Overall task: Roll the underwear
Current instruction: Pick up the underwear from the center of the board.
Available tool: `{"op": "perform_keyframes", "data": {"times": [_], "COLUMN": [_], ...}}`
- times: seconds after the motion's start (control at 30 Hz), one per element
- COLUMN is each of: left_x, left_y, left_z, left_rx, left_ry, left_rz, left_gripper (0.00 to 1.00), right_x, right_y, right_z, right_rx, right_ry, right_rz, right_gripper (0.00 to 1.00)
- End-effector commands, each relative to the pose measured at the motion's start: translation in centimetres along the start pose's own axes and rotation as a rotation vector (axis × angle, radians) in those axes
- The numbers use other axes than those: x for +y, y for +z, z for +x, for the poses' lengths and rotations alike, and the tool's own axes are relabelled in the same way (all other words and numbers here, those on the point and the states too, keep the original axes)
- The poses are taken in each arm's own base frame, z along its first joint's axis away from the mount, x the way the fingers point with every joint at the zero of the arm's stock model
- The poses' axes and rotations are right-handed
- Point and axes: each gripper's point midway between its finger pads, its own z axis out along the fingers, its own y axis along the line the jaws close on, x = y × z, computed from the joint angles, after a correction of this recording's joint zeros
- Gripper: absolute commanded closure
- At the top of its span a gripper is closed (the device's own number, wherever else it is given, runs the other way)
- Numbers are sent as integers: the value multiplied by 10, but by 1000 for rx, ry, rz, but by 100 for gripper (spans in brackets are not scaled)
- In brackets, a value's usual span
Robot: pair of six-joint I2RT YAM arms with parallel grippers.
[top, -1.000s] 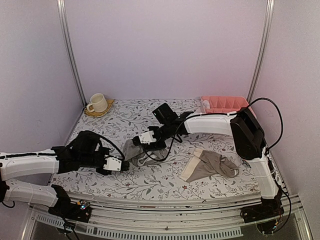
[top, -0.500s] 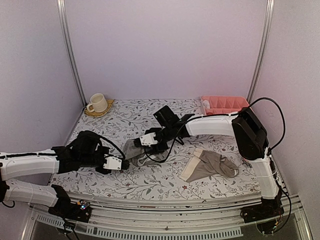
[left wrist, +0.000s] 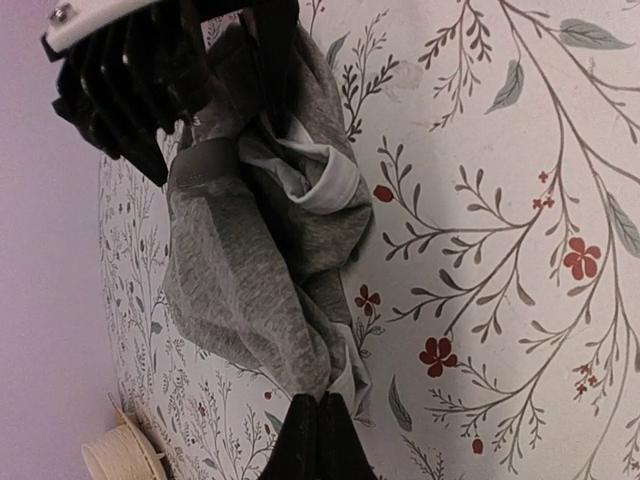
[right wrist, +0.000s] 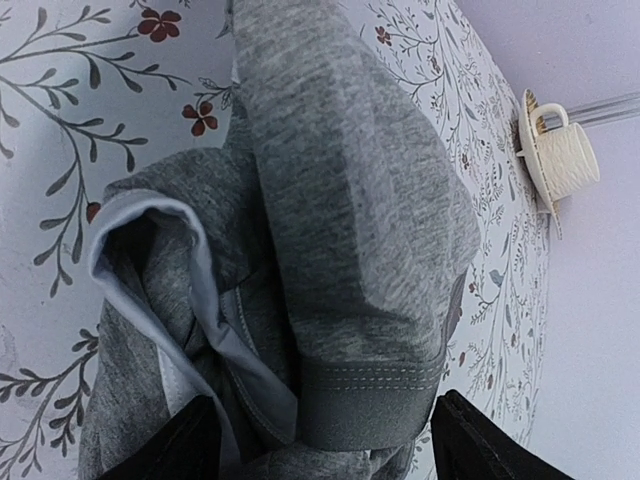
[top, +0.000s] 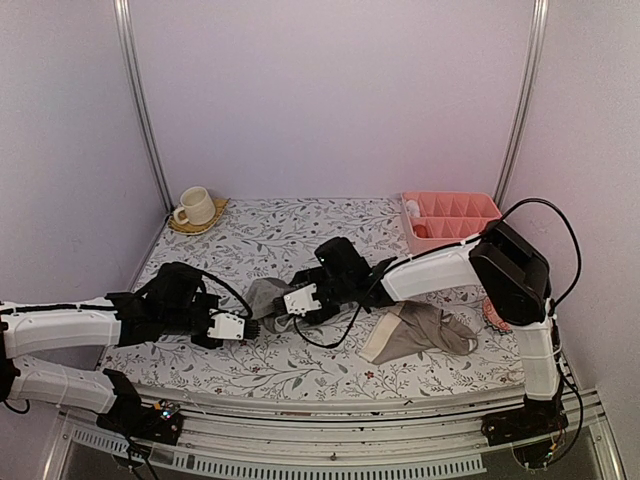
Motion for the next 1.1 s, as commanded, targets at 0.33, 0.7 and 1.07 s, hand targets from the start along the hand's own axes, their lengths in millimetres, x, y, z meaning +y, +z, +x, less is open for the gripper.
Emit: {"op": "perform_keyframes", "data": {"times": [0.33,0.7,1.07], "left_x": [4,4,3], "left_y": [0,1,4], "left_z": [-1,1,4], "left_rx": [-5,-12,-3], "left_ry": [-9,-20,-27], "left_rz": [-13,-5,5], "left_gripper": [100,100,100], "right_x": [-41,-16,-7], "right_y": [-17,-2,11], "right_z": [-28,-17,-13], "right_rx": [-51,-14,3], "right_ry": [-91,-134,-159], "right_rz": [220,163,136], "right_gripper": [31,36,37]}}
